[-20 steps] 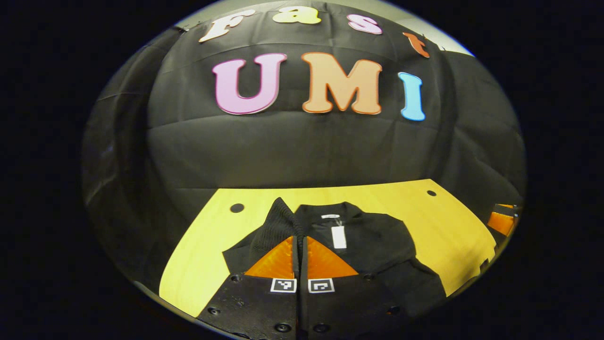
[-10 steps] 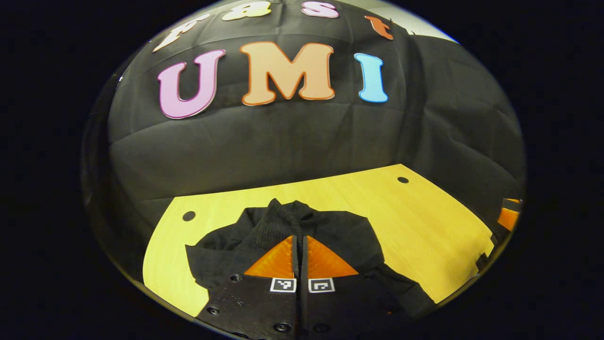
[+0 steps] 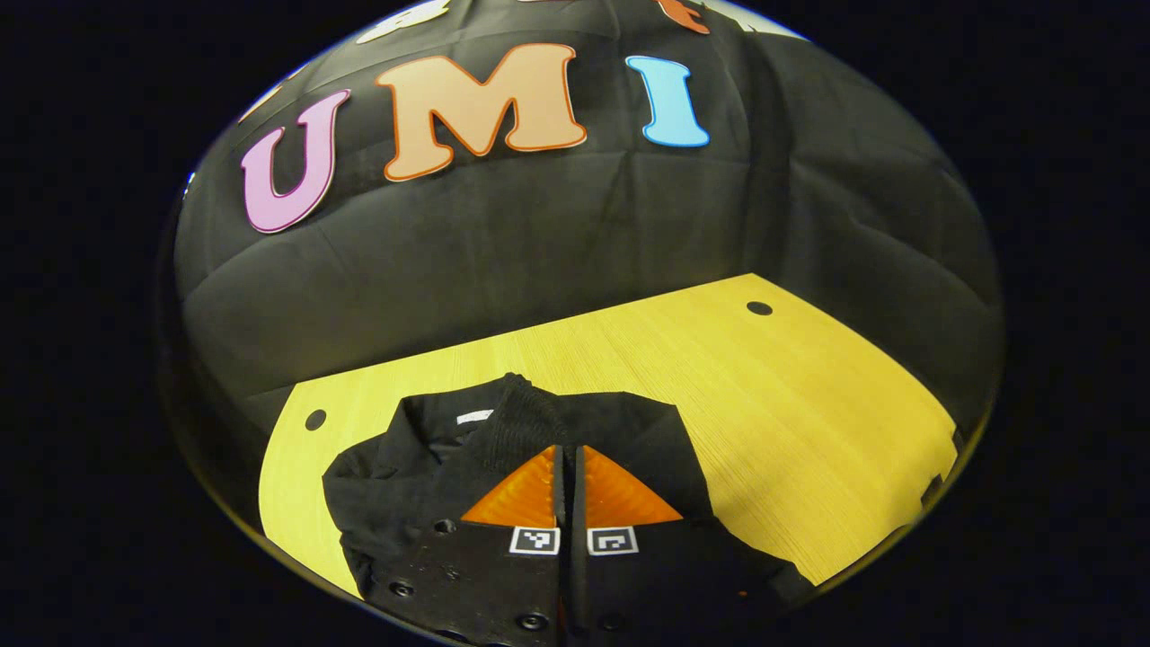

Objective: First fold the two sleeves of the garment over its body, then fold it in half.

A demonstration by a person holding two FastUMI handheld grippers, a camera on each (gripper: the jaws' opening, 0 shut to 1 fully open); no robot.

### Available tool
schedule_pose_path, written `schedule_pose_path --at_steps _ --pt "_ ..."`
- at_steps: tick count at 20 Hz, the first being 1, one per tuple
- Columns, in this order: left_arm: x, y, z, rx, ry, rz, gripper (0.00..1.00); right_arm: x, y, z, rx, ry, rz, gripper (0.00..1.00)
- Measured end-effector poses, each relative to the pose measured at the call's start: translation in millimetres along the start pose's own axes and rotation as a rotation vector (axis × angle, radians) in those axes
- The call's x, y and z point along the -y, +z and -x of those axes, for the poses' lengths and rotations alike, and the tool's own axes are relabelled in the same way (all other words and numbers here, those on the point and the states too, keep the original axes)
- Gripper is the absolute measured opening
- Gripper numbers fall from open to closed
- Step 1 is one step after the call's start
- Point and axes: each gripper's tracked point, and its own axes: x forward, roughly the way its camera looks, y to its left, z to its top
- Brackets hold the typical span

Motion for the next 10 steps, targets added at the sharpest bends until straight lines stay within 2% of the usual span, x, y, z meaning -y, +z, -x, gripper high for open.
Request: schedule_pose_path --at_steps 1,3,4,5,10 --pt "13 5 0 0.020 -0.053 0.033 0.00 2 0 -1 -0.001 0.001 0.003 0.98" --pt "29 14 5 0.049 -0.075 0.053 1.00 1 1 -3 0.000 0.020 0.018 0.98" --pt "25 18 18 0.069 -0.061 0.036 0.86 -1 2 -4 0.002 0.037 0.029 0.98" --pt "21 24 26 0.094 -0.042 0.024 0.95 -3 2 -5 0.003 0.057 0.040 0.98" --pt "-12 14 87 0.148 0.078 0.056 0.94 -23 -1 -17 -0.009 0.199 0.082 0.98"
